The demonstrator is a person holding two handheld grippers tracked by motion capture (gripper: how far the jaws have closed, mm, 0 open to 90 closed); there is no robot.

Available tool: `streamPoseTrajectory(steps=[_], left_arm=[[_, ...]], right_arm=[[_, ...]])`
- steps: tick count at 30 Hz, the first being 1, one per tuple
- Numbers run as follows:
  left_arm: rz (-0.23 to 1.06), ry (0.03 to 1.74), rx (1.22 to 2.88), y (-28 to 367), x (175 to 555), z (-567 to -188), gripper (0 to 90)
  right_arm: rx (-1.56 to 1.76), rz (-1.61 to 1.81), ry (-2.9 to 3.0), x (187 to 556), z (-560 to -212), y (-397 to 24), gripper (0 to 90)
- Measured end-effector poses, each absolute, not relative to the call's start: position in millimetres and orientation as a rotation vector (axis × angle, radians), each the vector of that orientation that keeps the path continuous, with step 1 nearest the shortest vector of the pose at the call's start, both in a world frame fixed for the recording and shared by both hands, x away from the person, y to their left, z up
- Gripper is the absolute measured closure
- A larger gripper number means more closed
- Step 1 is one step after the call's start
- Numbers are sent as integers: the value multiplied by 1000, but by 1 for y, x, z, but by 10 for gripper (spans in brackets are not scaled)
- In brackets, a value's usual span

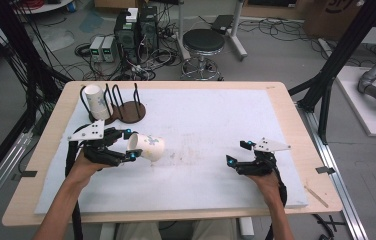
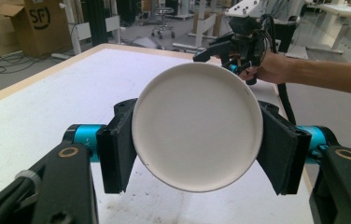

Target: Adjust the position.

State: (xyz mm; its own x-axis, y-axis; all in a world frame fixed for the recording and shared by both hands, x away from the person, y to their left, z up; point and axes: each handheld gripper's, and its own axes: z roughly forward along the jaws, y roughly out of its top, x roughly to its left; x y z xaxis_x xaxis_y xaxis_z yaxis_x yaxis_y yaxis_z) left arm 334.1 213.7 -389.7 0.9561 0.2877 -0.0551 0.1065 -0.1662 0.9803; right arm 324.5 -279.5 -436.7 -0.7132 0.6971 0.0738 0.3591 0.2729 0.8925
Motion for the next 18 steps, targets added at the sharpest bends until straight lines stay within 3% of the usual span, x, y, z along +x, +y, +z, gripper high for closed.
streamPoseTrajectory(steps=[18], left_arm=[[107,258,1728,205,337,-392,361]], right_arm=[[595,1534,2423,336,-373,-237,165]])
